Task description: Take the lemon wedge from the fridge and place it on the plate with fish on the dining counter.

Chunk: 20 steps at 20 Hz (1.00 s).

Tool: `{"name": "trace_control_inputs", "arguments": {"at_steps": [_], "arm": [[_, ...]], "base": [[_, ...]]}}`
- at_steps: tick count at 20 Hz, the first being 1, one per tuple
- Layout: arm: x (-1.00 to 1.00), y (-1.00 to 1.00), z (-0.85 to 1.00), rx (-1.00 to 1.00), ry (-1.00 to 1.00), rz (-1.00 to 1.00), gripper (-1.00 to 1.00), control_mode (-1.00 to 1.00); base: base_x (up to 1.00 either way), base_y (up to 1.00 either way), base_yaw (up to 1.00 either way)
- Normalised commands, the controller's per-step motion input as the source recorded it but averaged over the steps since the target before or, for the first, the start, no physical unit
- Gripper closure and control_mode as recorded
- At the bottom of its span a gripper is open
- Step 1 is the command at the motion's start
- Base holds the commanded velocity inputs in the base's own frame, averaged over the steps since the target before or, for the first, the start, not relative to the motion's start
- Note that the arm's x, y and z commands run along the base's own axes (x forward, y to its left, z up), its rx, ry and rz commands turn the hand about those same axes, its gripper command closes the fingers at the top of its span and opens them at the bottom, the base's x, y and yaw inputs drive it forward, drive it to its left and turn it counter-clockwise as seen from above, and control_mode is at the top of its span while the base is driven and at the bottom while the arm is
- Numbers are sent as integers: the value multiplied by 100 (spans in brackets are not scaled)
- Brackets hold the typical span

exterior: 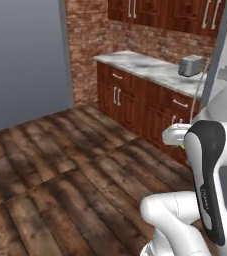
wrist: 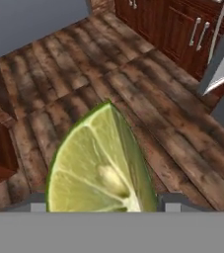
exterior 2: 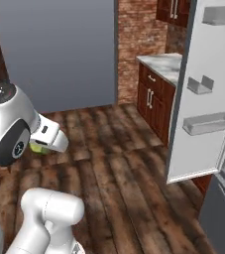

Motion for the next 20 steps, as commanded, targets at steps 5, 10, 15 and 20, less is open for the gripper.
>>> {"name": "trace_control_inputs", "arguments": {"at_steps": [5,10,15,20], "arm": [[0,0,0,0,0,0,100,100],[0,0,0,0,0,0,100,100],[0,0,0,0,0,0,100,100],[0,0,0,0,0,0,100,100]], "base": [[-42,0,88],[-40,0,89],[-28,0,90],[-11,0,94]]}}
